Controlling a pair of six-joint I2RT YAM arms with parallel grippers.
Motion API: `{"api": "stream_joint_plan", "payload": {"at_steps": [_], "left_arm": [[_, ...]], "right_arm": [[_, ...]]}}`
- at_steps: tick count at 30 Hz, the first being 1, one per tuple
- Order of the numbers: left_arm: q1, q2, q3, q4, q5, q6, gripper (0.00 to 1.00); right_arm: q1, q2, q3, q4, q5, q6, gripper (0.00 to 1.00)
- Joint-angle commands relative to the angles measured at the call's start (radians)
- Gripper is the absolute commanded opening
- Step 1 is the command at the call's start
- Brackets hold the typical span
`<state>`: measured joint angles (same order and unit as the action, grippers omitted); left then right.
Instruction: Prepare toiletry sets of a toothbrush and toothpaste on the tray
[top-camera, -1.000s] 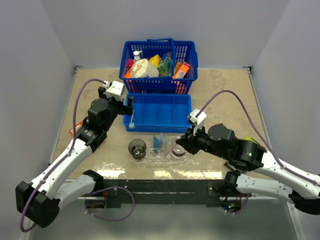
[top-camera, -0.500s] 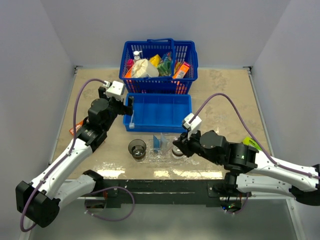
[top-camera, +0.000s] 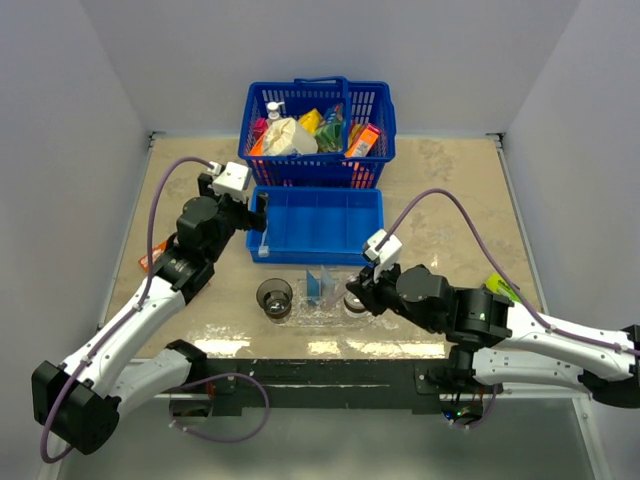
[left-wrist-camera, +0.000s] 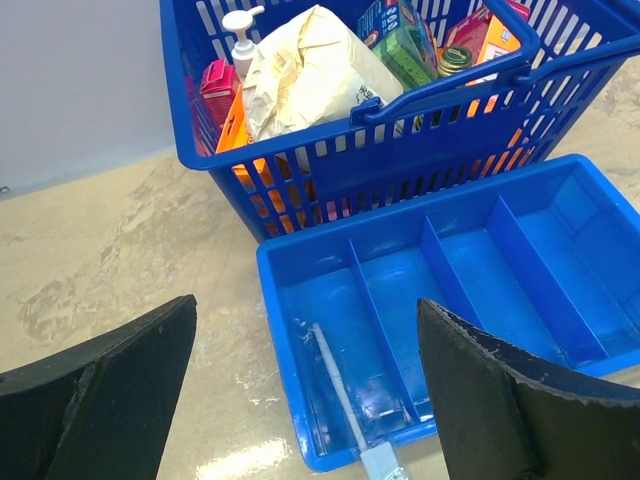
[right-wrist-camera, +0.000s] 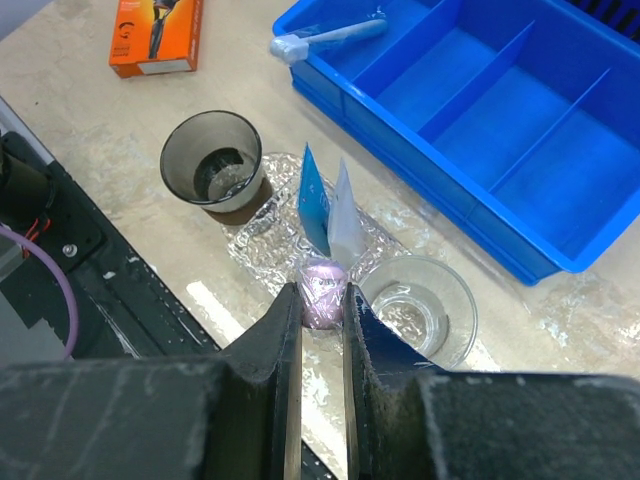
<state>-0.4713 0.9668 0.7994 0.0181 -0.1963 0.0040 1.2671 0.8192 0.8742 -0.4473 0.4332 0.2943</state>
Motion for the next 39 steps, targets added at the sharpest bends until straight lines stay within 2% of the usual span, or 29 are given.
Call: {"api": "stream_joint_plan", "payload": {"at_steps": [1,29,39], "left_arm": [[0.003,0.001,0.011,0.023,0.005,0.010,0.95],[0.003,0.010,0.014,0.023,0.015,0.007,0.95],[0.003,0.013,0.014,0.022,0.018,0.005,0.95]], "right_arm": [[0.021,0.003,-0.011,0.042,0.036,0.003,0.00],[0.204,0.095,-0.098,0.162,0.329,0.023,0.00],[0.241,0.136,-0.118,0.202,0.374,0.034,0.00]]}}
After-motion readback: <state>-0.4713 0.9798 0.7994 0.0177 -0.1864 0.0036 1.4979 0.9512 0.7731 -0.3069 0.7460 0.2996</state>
